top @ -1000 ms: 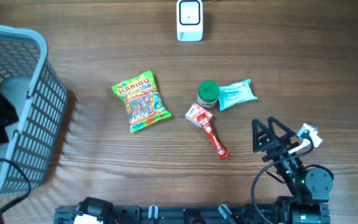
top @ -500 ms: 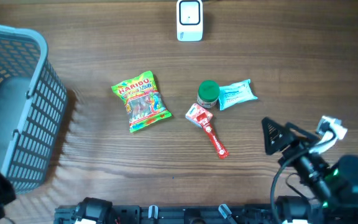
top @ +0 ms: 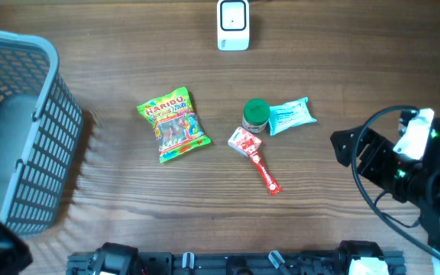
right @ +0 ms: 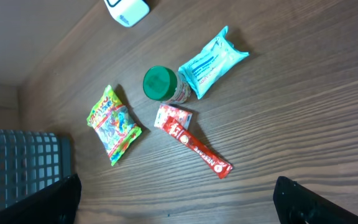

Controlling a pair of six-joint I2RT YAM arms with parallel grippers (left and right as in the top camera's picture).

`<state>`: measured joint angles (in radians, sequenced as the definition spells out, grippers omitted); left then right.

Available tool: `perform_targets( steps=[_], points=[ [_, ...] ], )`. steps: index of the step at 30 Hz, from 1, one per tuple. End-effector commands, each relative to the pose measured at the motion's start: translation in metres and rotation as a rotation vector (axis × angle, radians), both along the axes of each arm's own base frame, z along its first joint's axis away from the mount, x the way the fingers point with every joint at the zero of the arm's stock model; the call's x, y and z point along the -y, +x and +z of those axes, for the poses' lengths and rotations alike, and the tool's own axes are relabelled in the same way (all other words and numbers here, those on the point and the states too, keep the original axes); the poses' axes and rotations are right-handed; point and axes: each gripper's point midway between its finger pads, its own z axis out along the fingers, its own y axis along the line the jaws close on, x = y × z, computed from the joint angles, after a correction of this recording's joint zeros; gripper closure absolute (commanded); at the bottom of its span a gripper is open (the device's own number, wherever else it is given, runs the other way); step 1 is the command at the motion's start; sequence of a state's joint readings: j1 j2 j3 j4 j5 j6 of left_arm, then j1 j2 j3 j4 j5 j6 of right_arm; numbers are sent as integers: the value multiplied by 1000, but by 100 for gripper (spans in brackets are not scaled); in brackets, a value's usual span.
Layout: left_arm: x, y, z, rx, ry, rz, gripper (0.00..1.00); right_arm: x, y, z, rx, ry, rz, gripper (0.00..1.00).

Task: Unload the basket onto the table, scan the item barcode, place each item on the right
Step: 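Reach the right gripper forward to the green-lidded jar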

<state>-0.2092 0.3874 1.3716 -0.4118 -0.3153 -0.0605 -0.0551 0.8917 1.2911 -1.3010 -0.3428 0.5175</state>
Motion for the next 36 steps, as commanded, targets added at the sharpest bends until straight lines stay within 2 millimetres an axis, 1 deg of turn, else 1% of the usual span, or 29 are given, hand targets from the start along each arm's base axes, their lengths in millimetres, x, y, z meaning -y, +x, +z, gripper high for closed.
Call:
perform_targets(
  steps=[1, 5, 7, 9, 10, 13, 16, 18, 22, 24, 26, 27, 28, 30, 31, 32, 34, 35, 36],
  points=[
    [-3, -23, 0, 46, 12, 7, 0, -7, 5, 5, 8, 24, 39, 0],
    [-6, -37, -6, 90, -17, -8, 0, -6, 13, -9, -37, -4, 75, 0],
    [-7, -43, -15, 111, -22, -7, 0, -6, 19, -22, -85, -14, 100, 0],
    [-9, -48, -28, 137, -26, 17, 0, -14, 32, -32, -119, -14, 138, 0],
    [-9, -49, -32, 146, -27, 28, 0, -19, 38, -33, -122, -10, 147, 0],
    [-10, -50, -44, 160, -26, 68, 0, -23, 51, -43, -164, -38, 73, 0],
    [-10, -52, -59, 183, -41, 97, 0, -37, 59, -54, -210, -98, 45, 1],
    [-11, -51, -64, 192, -56, 107, 0, -49, 63, -58, -243, -137, 30, 1],
    [-11, -49, -65, 192, -58, 112, 0, -59, 71, -64, -361, -191, -72, 1],
    [-11, -50, -64, 200, -59, 112, 0, -59, 72, -65, -453, -196, -139, 0],
    [-11, -47, -67, 184, -58, 113, 0, -59, 74, -66, -524, -211, -189, 0],
    [-13, -44, -72, 160, -63, 124, 0, -66, 78, -68, -543, -184, -181, 0],
    [-19, -41, -78, 132, -81, 155, 0, -83, 88, -70, -539, -112, -142, 0],
    [-36, -35, -97, 48, -131, 248, 0, -102, 102, -69, -508, -27, -104, 0],
    [-40, -29, -110, -15, -137, 280, 0, -106, 112, -66, -471, -9, -100, 0],
    [-41, -15, -140, -160, -115, 301, 0, -112, 127, -62, -408, 16, -97, 0],
    [-40, -2, -173, -307, -93, 302, 0, -116, 139, -59, -372, 42, -110, 0],
    [-40, 2, -184, -351, -95, 301, 0, -114, 143, -62, -371, 39, -138, 0],
    [-39, 9, -197, -399, -88, 303, 0, -107, 145, -71, -395, 19, -207, 1]
  ],
)
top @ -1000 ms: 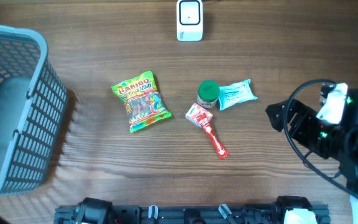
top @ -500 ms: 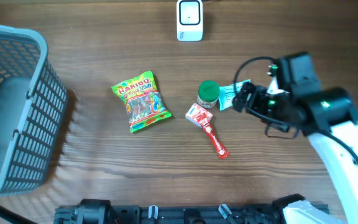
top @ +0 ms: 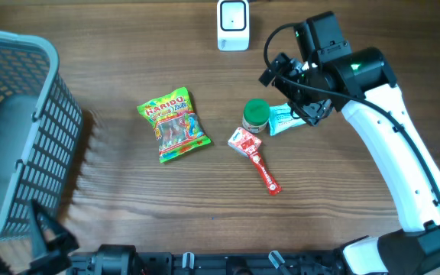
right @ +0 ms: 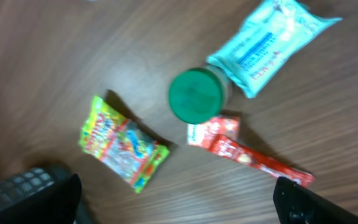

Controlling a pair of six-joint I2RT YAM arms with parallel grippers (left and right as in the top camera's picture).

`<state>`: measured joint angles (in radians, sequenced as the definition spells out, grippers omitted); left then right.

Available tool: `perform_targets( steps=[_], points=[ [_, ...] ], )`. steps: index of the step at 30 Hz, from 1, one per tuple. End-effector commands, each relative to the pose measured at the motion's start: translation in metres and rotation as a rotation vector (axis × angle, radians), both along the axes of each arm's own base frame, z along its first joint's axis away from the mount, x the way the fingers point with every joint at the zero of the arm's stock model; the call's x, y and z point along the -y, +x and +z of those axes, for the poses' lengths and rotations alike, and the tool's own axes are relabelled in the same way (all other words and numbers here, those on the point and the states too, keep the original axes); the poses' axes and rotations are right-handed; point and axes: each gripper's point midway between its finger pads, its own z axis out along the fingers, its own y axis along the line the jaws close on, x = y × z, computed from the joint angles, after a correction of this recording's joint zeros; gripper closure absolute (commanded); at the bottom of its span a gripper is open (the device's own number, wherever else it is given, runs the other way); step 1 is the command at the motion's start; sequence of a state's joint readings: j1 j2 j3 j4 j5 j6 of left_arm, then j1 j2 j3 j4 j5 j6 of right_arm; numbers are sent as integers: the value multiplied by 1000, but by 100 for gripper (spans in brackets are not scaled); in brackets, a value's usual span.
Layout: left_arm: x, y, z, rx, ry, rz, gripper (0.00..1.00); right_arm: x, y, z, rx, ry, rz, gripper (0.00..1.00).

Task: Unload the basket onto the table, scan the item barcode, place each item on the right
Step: 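Reach the right gripper forward to the green-lidded jar, then grasp the green-lidded jar and lift it toward the scanner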

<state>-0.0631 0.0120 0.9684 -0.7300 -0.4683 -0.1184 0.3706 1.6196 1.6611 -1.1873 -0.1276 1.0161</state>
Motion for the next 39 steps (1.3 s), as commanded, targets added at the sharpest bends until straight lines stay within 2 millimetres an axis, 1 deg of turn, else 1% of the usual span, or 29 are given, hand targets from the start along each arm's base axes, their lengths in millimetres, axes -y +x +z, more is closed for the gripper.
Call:
perform_targets(
  steps=[1, 2, 5, 7, 9, 10, 13, 15, 17, 19, 22, 24, 26, 28, 32, 35, 37, 39],
  points=[
    [-6, 10, -27, -84, -23, 41, 0, 7, 8, -21, -81, -32, -152, 0],
    [-5, 18, -37, -113, -21, 41, 0, 7, 7, -31, -123, -37, -189, 1],
    [-4, 40, -69, -208, -14, 42, 0, -3, 2, -74, -308, -27, -262, 1],
    [-4, 47, -82, -243, -11, 42, 0, -7, 1, -89, -375, -14, -339, 1],
    [-3, 52, -91, -266, -9, 43, 0, -12, -1, -101, -452, 17, -458, 1],
    [-3, 53, -93, -272, -9, 43, 0, -16, -5, -105, -507, 41, -548, 1],
    [-3, 53, -93, -273, -9, 43, 0, -28, -9, -114, -581, 77, -725, 0],
    [-3, 53, -93, -273, -9, 43, 0, -38, -7, -119, -593, 96, -778, 1],
    [-3, 53, -93, -273, -9, 43, 0, -47, 1, -128, -591, 116, -814, 0],
    [-3, 53, -93, -273, -8, 43, 0, -50, 11, -139, -576, 124, -828, 0],
    [-3, 53, -93, -273, -8, 43, 0, -53, 25, -145, -532, 146, -825, 0],
    [-3, 53, -93, -273, -8, 43, 0, -48, 32, -146, -487, 132, -838, 0],
    [-3, 53, -93, -273, -9, 42, 0, -43, 34, -147, -462, 110, -849, 0],
    [-3, 53, -93, -273, -8, 43, 0, -38, 34, -155, -464, 81, -869, 0],
    [-3, 53, -92, -269, -9, 43, 0, -40, 26, -189, -550, 31, -864, 0],
    [-3, 53, -92, -270, -9, 43, 0, -39, 22, -206, -582, -3, -866, 0],
    [-2, 54, -92, -268, -9, 35, 0, -34, 23, -211, -570, -29, -866, 1],
    [0, 55, -92, -268, -7, 21, 0, -25, 25, -213, -543, -62, -859, 12]
  ],
)
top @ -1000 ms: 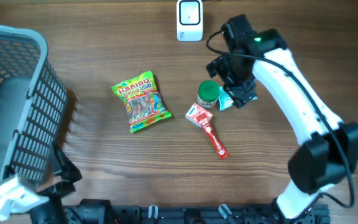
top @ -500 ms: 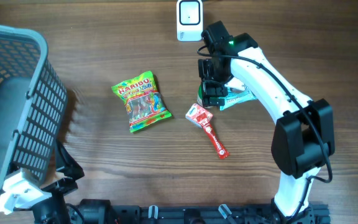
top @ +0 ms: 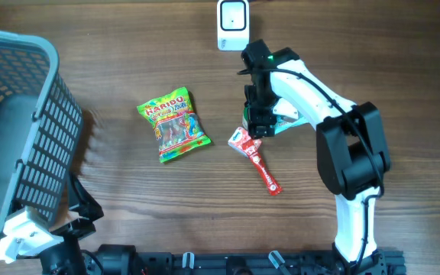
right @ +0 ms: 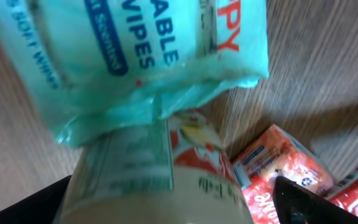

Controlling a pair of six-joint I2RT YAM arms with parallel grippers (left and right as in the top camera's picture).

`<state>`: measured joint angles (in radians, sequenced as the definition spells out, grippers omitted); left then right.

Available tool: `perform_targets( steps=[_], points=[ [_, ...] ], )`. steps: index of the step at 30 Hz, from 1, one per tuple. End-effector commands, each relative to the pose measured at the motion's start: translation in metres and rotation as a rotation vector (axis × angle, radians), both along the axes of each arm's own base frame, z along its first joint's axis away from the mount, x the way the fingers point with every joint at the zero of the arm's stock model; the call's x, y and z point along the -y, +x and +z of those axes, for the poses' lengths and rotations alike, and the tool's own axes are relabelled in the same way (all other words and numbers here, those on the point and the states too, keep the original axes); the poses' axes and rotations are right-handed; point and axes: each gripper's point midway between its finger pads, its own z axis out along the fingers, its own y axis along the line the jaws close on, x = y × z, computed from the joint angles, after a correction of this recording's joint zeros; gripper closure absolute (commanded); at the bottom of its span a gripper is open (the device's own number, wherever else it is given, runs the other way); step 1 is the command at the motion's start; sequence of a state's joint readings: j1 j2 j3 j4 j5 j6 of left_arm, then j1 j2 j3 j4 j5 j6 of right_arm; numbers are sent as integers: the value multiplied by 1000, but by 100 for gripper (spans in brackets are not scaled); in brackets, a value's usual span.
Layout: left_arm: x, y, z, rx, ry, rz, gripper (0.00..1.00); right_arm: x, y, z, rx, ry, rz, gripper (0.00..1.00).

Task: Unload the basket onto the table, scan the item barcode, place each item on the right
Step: 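Grasp the green-lidded jar and lift it toward the scanner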

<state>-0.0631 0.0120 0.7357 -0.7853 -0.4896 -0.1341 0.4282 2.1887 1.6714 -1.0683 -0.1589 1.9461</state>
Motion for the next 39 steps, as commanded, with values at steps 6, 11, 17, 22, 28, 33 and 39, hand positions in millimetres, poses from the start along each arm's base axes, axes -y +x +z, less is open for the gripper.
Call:
perform_targets(
  steps=[6, 11, 17, 22, 28, 33, 39],
  points=[
    [0, 0, 0, 12, -9, 1, 0, 42, 9, -5, 25, -131, 124, 41],
    [0, 0, 0, 11, -9, 2, 0, 45, 22, 1, 83, -73, 340, 50],
    [0, 0, 0, 11, -9, 2, 0, 13, 31, 68, 271, 273, 828, 53],
    [0, 0, 0, 11, -9, 2, 0, 0, -16, 144, 351, 514, 1092, 50],
    [0, 0, 0, 11, -9, 2, 0, -4, -61, 161, 230, 653, 1100, 50],
    [0, 0, 0, 11, -9, 2, 0, -41, -73, 186, 294, 864, 1081, 49],
    [0, 0, 0, 11, -9, 2, 0, -63, -82, 190, 283, 902, 1085, 49]
  ],
)
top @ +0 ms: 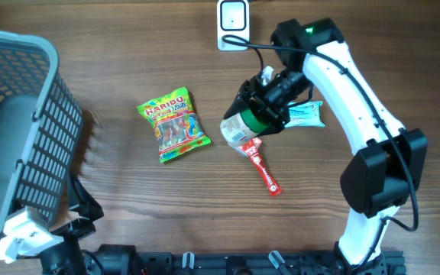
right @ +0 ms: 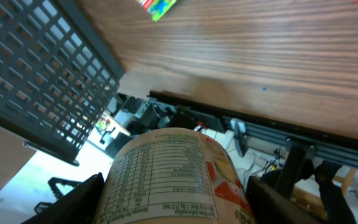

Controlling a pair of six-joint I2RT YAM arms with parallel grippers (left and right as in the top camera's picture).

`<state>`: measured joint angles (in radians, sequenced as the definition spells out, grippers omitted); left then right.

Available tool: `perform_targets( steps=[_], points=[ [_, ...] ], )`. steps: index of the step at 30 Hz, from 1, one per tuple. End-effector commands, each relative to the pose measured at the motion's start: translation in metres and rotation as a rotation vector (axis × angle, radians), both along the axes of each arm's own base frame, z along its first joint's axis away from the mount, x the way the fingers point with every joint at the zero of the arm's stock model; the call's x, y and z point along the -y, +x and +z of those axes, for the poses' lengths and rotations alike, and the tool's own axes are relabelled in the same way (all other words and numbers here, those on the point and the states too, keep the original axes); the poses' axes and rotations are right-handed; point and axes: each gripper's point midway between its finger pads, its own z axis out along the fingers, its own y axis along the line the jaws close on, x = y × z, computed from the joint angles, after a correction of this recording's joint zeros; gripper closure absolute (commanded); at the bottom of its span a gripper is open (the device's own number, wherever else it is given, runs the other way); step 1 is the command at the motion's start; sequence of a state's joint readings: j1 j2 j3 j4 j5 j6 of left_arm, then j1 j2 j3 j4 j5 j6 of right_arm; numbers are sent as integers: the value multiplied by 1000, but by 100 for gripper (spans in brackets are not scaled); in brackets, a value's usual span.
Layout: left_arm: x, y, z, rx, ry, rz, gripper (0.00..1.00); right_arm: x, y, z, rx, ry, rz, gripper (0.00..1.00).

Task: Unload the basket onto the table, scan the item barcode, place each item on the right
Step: 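Grasp the green-lidded jar and lift it toward the scanner, then carry the jar past the scanner and set it at the right edge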

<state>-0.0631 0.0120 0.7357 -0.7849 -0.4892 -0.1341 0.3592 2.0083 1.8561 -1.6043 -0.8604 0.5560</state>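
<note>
My right gripper [top: 255,116] is shut on a green-lidded jar [top: 239,127], held tilted above the table with its base toward the left. In the right wrist view the jar's nutrition label [right: 178,174] fills the space between my dark fingers [right: 78,200]. The white scanner [top: 233,24] stands at the far edge, a little behind the jar. No barcode shows in either view. Only a part of my left arm [top: 23,237] shows at the near left corner, and its jaws are unclear.
A Haribo bag [top: 173,124] lies left of the jar. A red stick sachet [top: 260,163] lies just below it and a teal wipes pack [top: 306,113] to its right. A grey basket [top: 21,130] takes up the left side, also seen as mesh [right: 39,68].
My right gripper was down around the jar standing on the table beside the wipes. Now it holds the jar raised and tilted, and the wipes pack lies slightly further right.
My right arm was at the table's right edge with its fingers wide apart. Then it hovered above the jar and wipes. Then it was low around the jar. Now the jar is off the table in its grip, tipped sideways.
</note>
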Motion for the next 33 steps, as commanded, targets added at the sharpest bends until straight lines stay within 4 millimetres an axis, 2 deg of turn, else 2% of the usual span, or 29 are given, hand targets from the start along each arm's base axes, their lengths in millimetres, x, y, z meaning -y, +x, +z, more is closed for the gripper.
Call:
perform_targets(
  steps=[1, 2, 3, 5, 6, 7, 8, 9, 10, 12, 15, 16, 19, 23, 26, 29, 33],
  points=[
    [0, -1, 0, 10, -9, 2, 0, -16, 6, 12, 33, 66, -14, 49],
    [0, -1, 0, 10, -9, 2, 0, -17, 17, 9, 61, 53, -46, 49],
    [0, -1, 0, 10, -9, 2, 0, -19, 54, 2, 183, 35, -122, 47],
    [0, -1, 0, 10, -9, 2, 0, -5, 107, -7, 362, -55, -235, 45],
    [0, -1, 0, 10, -9, 2, 0, 17, 142, -17, 490, -202, -337, 44],
    [0, -1, 0, 10, -9, 2, 0, 47, 175, -22, 601, -390, -484, 41],
    [0, -1, 0, 10, -9, 2, 0, 74, 203, -17, 736, -549, -610, 41],
    [0, -1, 0, 10, -9, 2, 0, 80, 225, -3, 870, -613, -680, 41],
    [0, -1, 0, 10, -9, 2, 0, 79, 244, 14, 1002, -636, -714, 39],
    [0, -1, 0, 10, -9, 2, 0, 66, 271, 34, 1201, -632, -680, 38],
    [0, -1, 0, 10, -9, 2, 0, 69, 289, 27, 1284, -695, -682, 37],
    [0, -1, 0, 10, -9, 2, 0, 73, 298, 14, 1317, -758, -651, 37],
    [0, -1, 0, 9, -9, 2, 0, 76, 310, -2, 1384, -850, -560, 38],
    [0, -1, -2, 2, -8, 2, 0, 88, 321, 0, 1474, -1014, -651, 37],
    [0, -2, -16, -60, -5, 2, 0, 66, 333, -10, 1540, -962, -721, 34],
    [0, -6, -37, -156, 1, 3, 0, 60, 334, -25, 1567, -1016, -787, 35],
    [-1, -18, -76, -335, 11, 3, 0, 52, 334, -40, 1592, -1056, -843, 36]
  ],
)
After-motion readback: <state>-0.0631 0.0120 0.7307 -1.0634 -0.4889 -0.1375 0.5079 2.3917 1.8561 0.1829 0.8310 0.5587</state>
